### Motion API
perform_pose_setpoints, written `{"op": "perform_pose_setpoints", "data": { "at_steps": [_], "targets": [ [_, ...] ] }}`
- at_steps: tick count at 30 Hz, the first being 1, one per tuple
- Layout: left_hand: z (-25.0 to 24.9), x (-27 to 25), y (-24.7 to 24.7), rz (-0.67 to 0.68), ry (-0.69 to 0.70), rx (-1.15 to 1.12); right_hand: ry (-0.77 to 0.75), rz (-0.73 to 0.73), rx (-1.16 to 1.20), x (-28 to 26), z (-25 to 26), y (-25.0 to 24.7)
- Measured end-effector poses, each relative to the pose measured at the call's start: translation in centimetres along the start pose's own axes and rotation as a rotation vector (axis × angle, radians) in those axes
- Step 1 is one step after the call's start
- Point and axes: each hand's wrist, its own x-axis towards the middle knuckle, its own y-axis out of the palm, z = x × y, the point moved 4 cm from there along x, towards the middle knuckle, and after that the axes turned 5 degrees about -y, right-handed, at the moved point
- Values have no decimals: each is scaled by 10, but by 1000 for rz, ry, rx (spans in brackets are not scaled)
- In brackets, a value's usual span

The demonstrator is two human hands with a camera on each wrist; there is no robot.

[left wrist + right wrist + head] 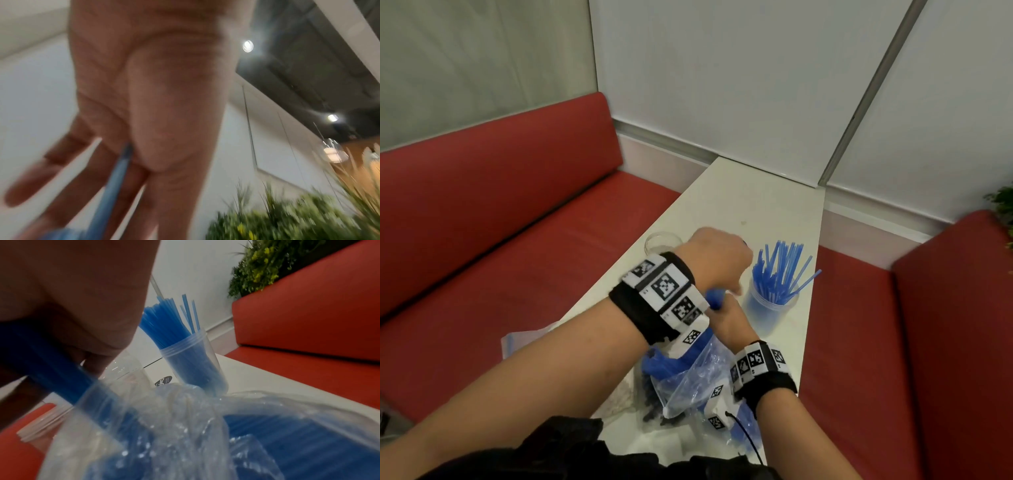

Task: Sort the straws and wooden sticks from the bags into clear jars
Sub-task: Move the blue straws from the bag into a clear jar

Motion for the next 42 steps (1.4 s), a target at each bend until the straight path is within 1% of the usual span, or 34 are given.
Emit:
{"op": "perform_pose_setpoints", "data": {
  "at_steps": [3,4,5,6,7,8,9,10,11,12,13,14,15,16,17,18,19,20,21,22,23,24,25,26,27,28,29,30,31,33,35,40,42],
  "targets": [
    [13,7,-21,-174,46,-261,-9,-70,168,-1,9,-4],
    [14,7,-21,-194,60,-299,-7,-84,192,-2,13,-4],
    [12,7,-20,-185,75,-298,-10,-88,191,2,19,-5],
    [8,5,-17,-176,94,-272,9,-91,139,7,22,-6],
    [4,5,-12,-168,104,-256,63,-77,14,15,27,-7],
    [2,4,-7,-171,105,-235,143,-31,-107,21,32,-6],
    [2,3,-6,-198,106,-211,202,-3,-143,25,35,-6],
    [2,2,-7,-252,105,-200,229,2,-158,26,38,-6],
    [3,1,-12,-323,100,-214,228,-8,-207,25,40,-7],
    [4,0,-17,-392,89,-239,200,-61,-219,26,42,-10],
    [6,0,-21,-441,78,-256,156,-119,-169,26,42,-14],
    [6,0,-22,-453,66,-260,134,-139,-145,27,44,-14],
    [5,1,-21,-437,57,-251,165,-90,-173,30,49,-11],
    [4,1,-19,-406,56,-249,236,-35,-184,29,49,-9],
    [4,2,-17,-362,52,-286,253,-30,-167,30,52,-10],
    [8,2,-18,-338,48,-418,201,-32,-125,29,56,-14],
    [12,0,-21,-335,40,-657,100,-51,-45,25,64,-20],
    [19,-1,-25,-373,16,-932,4,-103,65,18,74,-28],
    [28,-3,-28,-439,-26,-1176,-76,-146,180,11,83,-38],
    [37,-3,-27,-507,-87,-1365,-131,-170,273,6,94,-49],
    [45,-3,-21,-542,-163,-1511,-172,-183,347,5,105,-60],
    [49,-2,-11,-527,-252,-1622,-209,-188,400,6,118,-69],
    [51,0,1,-448,-345,-1702,-243,-197,422,7,134,-78],
    [50,1,15,-307,-426,-1757,-274,-219,441,7,149,-87],
    [45,2,30,-133,-485,-1797,-304,-240,465,7,161,-94],
    [40,1,44,37,-521,-1841,-340,-259,498,6,172,-100],
    [34,0,56,175,-534,-1905,-372,-276,524,5,180,-103],
    [27,-2,63,272,-534,-1996,-392,-287,539,4,184,-104],
    [20,-3,69,338,-526,-2107,-398,-295,539,5,186,-103],
    [11,-2,73,413,-496,-2328,-390,-303,499,3,185,-97],
    [7,-1,71,432,-490,-2425,-384,-307,485,1,178,-92],
    [8,1,75,424,-560,-2299,-358,-313,446,2,170,-86],
    [7,2,79,439,-588,-2318,-340,-316,450,1,166,-84]
  ]
}}
